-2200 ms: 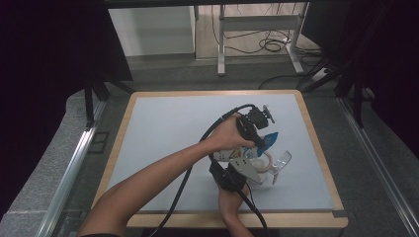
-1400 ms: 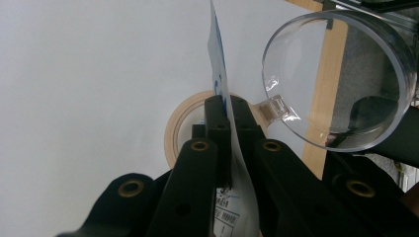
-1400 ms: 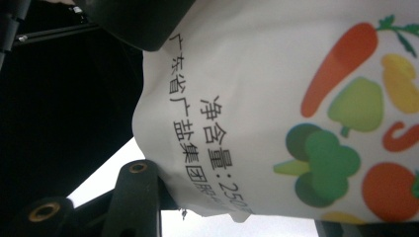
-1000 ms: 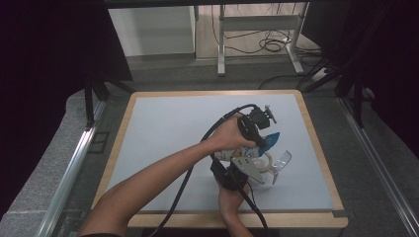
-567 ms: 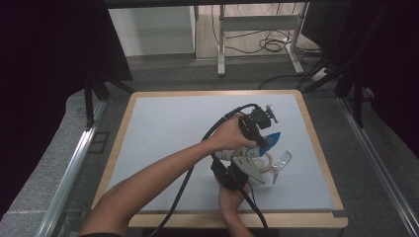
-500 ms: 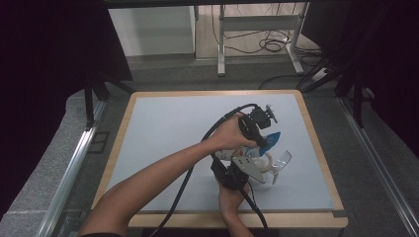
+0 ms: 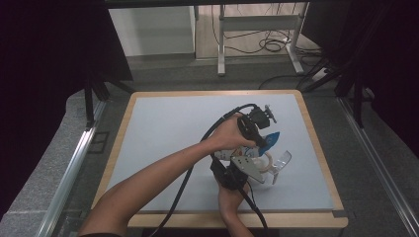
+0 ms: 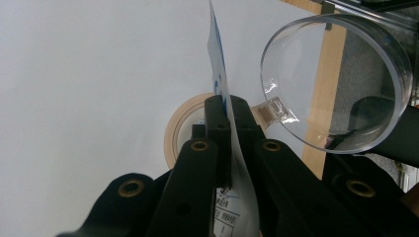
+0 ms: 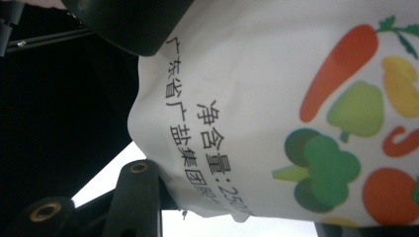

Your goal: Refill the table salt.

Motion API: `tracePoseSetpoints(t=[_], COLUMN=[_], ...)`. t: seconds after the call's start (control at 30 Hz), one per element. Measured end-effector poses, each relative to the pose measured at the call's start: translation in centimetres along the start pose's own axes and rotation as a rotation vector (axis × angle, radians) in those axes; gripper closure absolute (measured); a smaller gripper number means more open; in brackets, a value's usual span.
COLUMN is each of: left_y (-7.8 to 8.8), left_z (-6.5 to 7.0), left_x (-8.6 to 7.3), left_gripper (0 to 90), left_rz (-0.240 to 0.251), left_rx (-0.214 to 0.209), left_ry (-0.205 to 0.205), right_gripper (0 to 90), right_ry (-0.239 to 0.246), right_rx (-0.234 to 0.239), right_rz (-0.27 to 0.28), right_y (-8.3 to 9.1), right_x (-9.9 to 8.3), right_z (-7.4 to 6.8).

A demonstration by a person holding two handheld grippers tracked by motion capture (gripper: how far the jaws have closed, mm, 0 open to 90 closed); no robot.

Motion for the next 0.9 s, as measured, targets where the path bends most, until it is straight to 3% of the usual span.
tracePoseSetpoints(t=[0.47,0.9], left_y=[0.07,-0.36], left_z=[0.09,0.17], left_x=[0.1,0.21], left_gripper=[90.0,90.0], left_rz=[-0.005,-0.003], left_rx=[0.009,-0.003], left_ry=[-0.004,-0.005], right_gripper=[54.6,54.7], right_ry=[-0.036,-0.039], right_rx=[0.0,-0.006], right_rz=[0.007,0.001], right_y=[-0.07,0.12], right_x=[0.26,0.12], right_z=[-0.16,0.17])
Point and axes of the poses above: each handheld gripper's, and its own axes: y roughly backward along the jaws, x roughly out of its top, z roughly to its right, the point moved 4 cm from there along -y, roughly forward along the jaws, and after that the axes turned 4 degrees about x, right-handed, at the moved point
